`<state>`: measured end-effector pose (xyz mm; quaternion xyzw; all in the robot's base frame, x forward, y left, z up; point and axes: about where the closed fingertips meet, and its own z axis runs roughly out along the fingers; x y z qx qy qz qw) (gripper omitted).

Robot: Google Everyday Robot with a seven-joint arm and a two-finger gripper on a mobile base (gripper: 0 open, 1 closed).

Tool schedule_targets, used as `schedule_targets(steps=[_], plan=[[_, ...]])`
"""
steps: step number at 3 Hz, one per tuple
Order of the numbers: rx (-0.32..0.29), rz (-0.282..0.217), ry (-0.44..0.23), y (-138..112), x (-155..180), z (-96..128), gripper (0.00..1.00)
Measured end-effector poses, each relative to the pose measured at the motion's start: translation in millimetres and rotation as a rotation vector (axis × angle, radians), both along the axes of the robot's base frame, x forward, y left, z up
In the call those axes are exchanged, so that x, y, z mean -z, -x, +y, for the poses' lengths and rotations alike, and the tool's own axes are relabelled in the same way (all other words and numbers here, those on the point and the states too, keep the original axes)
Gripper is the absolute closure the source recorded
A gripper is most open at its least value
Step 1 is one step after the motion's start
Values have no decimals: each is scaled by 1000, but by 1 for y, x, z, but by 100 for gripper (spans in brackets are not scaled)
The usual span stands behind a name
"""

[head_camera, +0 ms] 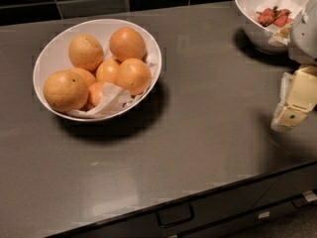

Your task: Pick orange from white bowl

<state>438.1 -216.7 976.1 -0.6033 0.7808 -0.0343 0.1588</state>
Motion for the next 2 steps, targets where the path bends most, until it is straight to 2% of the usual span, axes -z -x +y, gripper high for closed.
schedule_targets(steps=[1, 2], plan=[[0, 0, 0, 0, 0, 0, 0], [-141, -4, 25, -6, -7, 57, 0]])
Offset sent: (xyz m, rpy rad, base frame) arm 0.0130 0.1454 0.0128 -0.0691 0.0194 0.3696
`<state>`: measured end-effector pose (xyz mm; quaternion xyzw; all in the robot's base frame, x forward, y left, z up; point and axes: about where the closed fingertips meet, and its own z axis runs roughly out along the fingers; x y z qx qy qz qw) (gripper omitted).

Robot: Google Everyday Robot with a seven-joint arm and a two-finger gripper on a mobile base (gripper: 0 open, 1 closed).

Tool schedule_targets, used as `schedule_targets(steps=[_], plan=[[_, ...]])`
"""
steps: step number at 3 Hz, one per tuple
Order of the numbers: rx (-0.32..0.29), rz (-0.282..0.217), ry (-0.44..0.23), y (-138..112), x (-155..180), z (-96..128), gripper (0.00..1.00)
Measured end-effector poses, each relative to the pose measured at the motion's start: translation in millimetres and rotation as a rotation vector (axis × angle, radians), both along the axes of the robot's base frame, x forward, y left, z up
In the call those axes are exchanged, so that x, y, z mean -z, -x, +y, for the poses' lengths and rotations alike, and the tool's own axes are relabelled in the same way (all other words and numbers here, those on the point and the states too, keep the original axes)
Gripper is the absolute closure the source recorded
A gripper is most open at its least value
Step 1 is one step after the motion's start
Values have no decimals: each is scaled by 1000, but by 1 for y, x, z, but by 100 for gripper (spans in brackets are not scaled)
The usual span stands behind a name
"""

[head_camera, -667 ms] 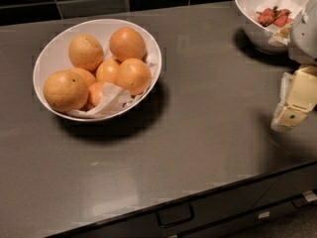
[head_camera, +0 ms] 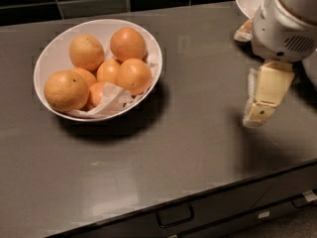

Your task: Pick orange from white bowl

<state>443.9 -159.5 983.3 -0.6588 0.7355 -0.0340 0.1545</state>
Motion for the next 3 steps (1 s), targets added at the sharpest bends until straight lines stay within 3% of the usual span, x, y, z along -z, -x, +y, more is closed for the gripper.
schedule_targets(steps=[2, 3], plan=[[-352, -35, 16, 20, -17, 125, 0], [-356, -57, 14, 22, -24, 128, 0]])
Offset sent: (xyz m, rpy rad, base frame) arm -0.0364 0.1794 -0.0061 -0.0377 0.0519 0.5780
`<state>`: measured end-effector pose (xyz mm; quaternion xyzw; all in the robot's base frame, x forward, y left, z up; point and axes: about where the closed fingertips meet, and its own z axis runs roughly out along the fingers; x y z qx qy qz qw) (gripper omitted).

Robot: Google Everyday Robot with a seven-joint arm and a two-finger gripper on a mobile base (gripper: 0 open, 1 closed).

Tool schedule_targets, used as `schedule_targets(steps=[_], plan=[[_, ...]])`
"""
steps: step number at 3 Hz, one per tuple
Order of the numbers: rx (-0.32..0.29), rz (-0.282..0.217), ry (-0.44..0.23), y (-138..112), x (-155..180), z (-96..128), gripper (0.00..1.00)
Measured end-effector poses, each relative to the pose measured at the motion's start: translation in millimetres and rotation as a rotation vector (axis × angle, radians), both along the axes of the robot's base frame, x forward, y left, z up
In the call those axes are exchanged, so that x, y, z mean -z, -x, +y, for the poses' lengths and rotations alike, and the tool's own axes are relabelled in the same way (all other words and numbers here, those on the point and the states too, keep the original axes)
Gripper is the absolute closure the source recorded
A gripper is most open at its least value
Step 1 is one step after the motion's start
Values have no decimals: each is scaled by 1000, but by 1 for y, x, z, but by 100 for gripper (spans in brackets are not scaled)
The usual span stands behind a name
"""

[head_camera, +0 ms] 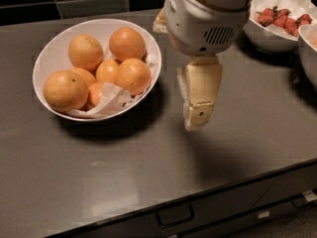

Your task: Pick orange from white bowl

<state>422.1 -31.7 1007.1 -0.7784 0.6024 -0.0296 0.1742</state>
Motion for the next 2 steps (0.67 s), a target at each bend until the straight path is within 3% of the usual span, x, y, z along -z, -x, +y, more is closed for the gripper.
schedule_targets(steps=[1, 2], plan=[[-24, -33, -2, 1, -10, 12, 0], [-130, -51, 27, -7, -16, 57, 0]])
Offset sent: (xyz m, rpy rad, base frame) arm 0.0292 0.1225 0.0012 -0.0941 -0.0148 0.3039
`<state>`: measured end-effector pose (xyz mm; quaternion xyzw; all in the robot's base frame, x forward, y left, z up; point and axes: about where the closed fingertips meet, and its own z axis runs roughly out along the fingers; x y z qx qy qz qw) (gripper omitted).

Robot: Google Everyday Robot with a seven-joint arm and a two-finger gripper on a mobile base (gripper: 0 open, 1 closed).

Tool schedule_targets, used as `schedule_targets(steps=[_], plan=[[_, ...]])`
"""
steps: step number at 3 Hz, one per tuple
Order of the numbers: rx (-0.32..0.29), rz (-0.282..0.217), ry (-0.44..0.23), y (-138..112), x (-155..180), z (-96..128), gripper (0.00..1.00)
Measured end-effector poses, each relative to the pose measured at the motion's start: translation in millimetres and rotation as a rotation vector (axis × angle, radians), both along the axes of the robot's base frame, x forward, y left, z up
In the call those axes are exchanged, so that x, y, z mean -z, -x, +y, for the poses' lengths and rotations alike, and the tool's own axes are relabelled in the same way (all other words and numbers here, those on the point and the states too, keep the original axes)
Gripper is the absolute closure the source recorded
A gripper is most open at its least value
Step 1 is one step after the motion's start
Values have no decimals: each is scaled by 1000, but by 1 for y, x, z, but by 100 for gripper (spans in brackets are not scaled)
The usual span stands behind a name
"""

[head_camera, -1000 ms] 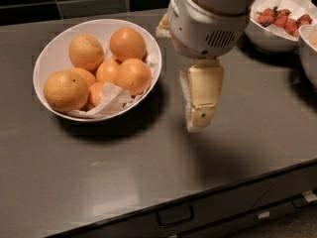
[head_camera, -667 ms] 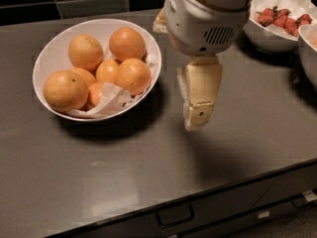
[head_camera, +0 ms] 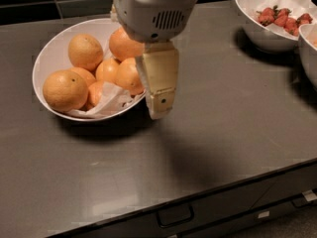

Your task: Pick orange from white bowl

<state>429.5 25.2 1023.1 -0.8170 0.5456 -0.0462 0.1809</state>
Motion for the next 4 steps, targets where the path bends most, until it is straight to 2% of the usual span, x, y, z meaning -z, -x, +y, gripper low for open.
schedule_targets(steps=[1, 2, 3, 4], plan=[[-82, -14, 18, -6, -3, 34, 0], [-213, 13, 28, -30, 17, 81, 0], [-261, 20, 20, -43, 29, 101, 0], [-262, 21, 20, -43, 29, 102, 0]])
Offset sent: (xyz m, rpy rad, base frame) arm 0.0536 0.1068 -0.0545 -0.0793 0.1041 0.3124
